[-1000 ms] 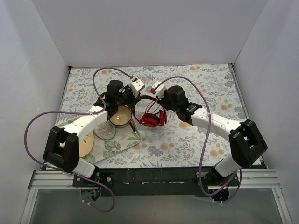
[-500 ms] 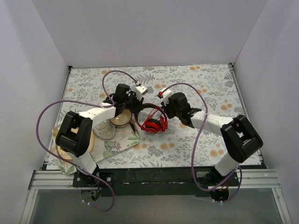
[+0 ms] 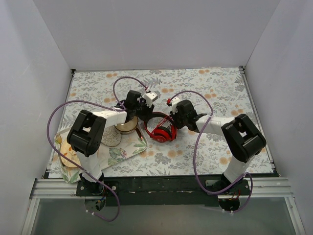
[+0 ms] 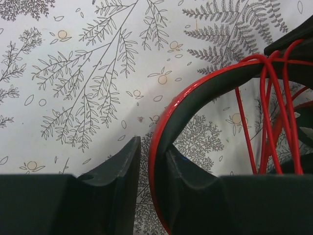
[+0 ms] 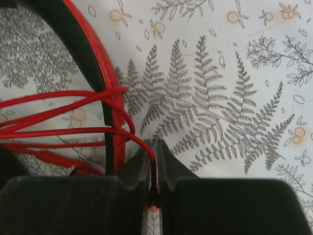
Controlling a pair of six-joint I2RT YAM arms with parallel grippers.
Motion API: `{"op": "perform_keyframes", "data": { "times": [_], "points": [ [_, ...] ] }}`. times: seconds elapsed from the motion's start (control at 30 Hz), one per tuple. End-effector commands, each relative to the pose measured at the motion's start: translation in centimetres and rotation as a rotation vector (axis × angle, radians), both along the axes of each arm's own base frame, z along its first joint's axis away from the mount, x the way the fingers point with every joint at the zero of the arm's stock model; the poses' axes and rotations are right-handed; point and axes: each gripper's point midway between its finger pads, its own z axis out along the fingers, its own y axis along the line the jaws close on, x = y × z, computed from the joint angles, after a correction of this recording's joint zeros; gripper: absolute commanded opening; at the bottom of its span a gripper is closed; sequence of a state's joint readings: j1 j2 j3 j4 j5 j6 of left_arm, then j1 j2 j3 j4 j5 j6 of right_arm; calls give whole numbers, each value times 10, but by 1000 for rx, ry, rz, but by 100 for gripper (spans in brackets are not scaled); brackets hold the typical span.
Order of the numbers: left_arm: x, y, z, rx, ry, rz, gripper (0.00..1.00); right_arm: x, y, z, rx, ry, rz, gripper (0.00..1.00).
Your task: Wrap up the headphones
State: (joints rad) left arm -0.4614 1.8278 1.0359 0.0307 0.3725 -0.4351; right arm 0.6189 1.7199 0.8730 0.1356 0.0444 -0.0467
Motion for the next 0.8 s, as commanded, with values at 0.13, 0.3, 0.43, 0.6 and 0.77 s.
{"op": "perform_keyframes", "data": {
  "times": [0.13, 0.3, 0.43, 0.6, 0.77],
  "points": [
    [28, -3, 31, -34, -82, 53, 38, 9, -10, -4, -32, 20, -56, 2],
    [28, -7, 53, -64, -110, 38, 47, 10, -8, 0, -23, 15, -52, 4],
    [15, -19, 79, -129, -115, -46, 48, 12, -7, -1, -22, 13, -50, 4],
    [-20, -41, 110, -223, -139, -236, 44, 12, -3, 2, -3, 6, -35, 5],
    [-37, -59, 67, -129, -70, -286, 47, 15, 1, 6, 15, -9, -28, 8]
  ]
}}
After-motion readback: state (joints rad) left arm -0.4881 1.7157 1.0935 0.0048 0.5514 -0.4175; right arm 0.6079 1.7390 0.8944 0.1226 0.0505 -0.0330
